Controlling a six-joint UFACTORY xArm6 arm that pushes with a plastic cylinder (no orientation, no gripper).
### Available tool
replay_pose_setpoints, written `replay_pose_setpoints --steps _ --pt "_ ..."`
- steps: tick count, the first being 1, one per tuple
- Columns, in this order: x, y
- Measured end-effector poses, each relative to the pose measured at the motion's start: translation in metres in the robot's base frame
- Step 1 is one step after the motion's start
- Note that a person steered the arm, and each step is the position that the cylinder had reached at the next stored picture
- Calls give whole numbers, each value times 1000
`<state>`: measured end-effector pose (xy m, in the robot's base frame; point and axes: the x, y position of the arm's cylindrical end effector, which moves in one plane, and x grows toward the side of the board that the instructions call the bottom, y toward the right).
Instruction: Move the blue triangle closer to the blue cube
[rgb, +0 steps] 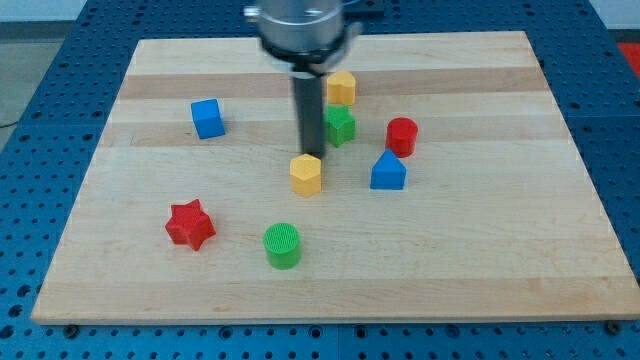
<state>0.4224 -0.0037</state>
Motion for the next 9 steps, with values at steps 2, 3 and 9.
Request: replay_pose_setpoints --steps 2,3,9 --pt "6 84" --pt "21 138" --pt "19 35"
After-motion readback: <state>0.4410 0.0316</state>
